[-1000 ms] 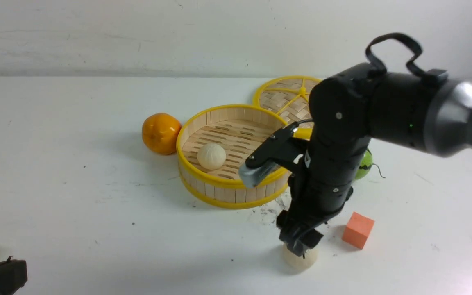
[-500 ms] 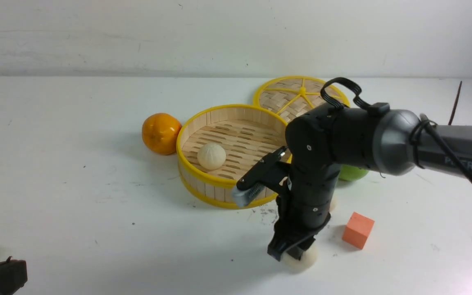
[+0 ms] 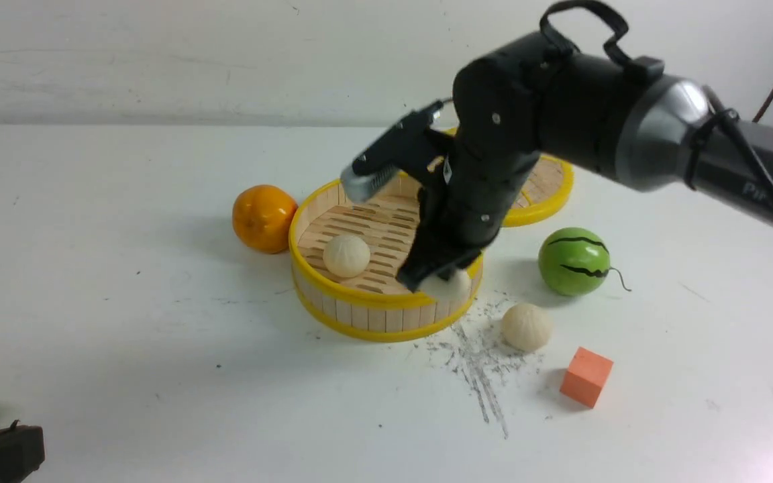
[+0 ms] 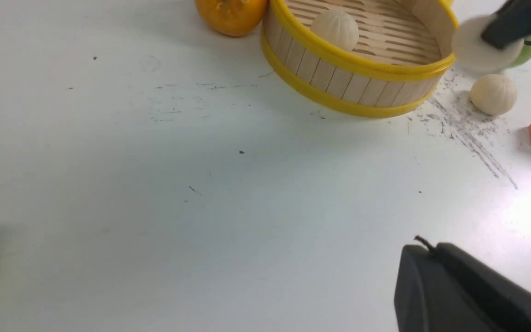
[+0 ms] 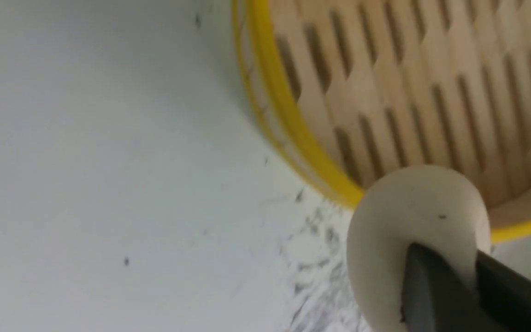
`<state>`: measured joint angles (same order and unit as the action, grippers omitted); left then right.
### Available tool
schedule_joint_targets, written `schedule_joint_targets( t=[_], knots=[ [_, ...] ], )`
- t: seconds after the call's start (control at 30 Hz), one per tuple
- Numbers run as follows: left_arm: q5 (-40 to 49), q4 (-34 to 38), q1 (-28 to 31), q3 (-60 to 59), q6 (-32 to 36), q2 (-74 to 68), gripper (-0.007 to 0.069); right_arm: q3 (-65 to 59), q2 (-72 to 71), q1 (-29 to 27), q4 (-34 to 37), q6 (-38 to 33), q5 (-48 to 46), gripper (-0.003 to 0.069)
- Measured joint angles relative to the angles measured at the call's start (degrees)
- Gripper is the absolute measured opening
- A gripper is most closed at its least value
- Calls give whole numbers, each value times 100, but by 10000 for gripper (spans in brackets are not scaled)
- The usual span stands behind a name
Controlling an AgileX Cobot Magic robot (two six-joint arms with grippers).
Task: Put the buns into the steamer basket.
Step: Use the right arm to put the steamed stuffed bun into the steamer, then use the right arm to grab a steamed stuffed bun
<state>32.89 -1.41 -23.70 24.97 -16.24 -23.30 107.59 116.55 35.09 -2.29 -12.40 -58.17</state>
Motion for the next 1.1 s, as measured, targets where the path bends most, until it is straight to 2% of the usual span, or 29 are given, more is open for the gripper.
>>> schedule_joint_targets(
  t=[0.23,0.4,0.43,0.6,0.67,0.77,0.8,0.83,0.93,0.97,1.1],
  knots=[
    [-59,0,0,-195,0,0,9,328,693,-99,-124,560,960,25],
    [-77,0,0,-195,-6,0,11,328,1166,-182,-250,1030,1286,106],
    [-77,0,0,-195,-6,0,11,328,1212,-181,-278,1061,1301,136],
    [-83,0,0,-195,-6,0,11,438,1294,-188,-454,1348,1356,404],
    [-83,0,0,-195,-6,0,11,622,1294,-188,-467,1410,1073,494],
    [-83,0,0,-195,-10,0,15,1070,1210,-188,-451,1460,416,587],
    [-83,0,0,-195,-10,0,15,1070,1201,-188,-454,1460,362,592],
    [-83,0,0,-195,-10,0,15,1396,1091,-188,-449,1460,-102,620],
    [-83,0,0,-195,-10,0,18,1761,932,-188,-455,1416,-707,628],
    [-89,0,0,-195,-10,0,18,1990,805,-206,-491,1240,-1053,624],
    [-104,0,0,-195,-10,0,20,1997,482,-310,-554,1032,-1243,587]
  ],
)
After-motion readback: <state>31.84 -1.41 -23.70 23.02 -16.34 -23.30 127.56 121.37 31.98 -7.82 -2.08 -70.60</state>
